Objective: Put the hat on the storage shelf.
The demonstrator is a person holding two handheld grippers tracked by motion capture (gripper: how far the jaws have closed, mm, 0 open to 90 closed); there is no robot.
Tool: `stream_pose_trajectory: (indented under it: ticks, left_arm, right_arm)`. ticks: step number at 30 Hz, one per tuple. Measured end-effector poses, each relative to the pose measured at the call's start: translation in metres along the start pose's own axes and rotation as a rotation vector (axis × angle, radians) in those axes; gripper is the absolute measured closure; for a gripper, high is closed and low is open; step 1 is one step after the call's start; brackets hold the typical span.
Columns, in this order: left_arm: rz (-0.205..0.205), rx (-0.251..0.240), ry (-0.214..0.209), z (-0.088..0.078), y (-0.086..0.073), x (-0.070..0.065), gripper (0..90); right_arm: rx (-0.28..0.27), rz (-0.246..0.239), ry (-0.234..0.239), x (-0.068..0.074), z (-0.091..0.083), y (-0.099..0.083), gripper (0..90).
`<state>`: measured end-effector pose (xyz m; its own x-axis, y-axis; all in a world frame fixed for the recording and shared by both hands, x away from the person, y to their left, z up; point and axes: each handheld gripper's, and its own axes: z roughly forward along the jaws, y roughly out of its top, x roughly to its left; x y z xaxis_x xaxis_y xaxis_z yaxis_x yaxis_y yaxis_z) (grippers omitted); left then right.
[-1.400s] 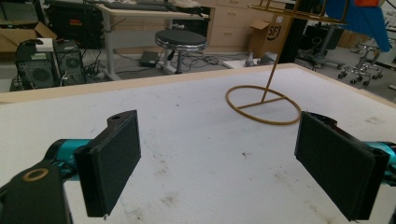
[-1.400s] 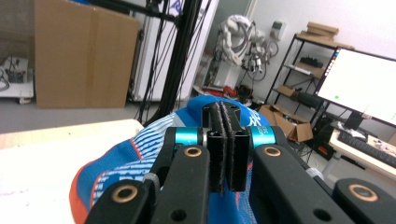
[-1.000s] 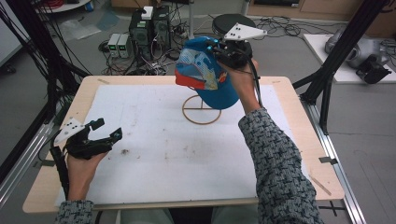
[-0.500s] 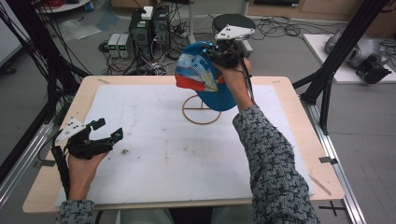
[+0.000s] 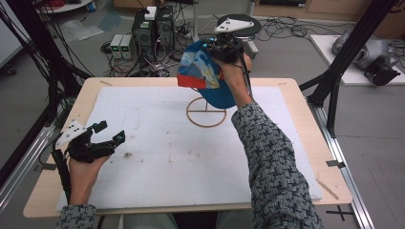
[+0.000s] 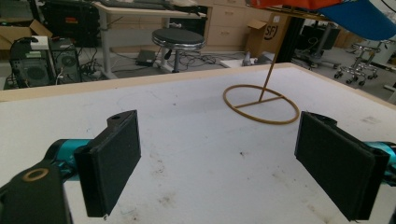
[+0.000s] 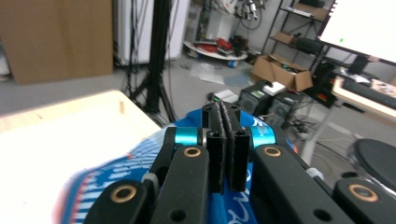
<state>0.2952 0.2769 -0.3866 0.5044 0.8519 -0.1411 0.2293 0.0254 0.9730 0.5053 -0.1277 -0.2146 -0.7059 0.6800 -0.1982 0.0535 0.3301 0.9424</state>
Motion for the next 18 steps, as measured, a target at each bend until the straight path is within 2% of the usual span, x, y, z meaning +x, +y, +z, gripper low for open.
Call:
stream_pose_trajectory:
  ticks: [1,3,5,10,16,18]
  left_arm:
    - [0.0,0.0,0.0,0.0,0.0,0.0,14.6]
    - [0.001,0.002,-0.002,0.0,0.0,0.0,14.6]
    - [-0.002,0.002,-0.004,0.001,0.0,-0.001,14.6]
    - [0.001,0.0,-0.004,0.0,0.0,-0.001,14.6]
    - [-0.001,0.002,-0.006,0.001,0.0,0.0,14.6]
    - [0.0,0.001,-0.006,0.001,0.0,-0.001,14.6]
  right_arm:
    - [0.003,0.003,0.005,0.001,0.001,0.002,89.2]
    - [0.04,-0.032,-0.007,0.003,0.004,0.005,89.2]
    - [0.066,-0.043,-0.014,0.004,0.008,0.004,89.1]
    - [0.109,-0.009,-0.02,-0.001,0.014,-0.002,89.0]
    - [0.151,0.038,-0.007,-0.005,0.009,-0.004,88.5]
    - [0.158,0.059,-0.003,-0.007,0.006,-0.007,85.5]
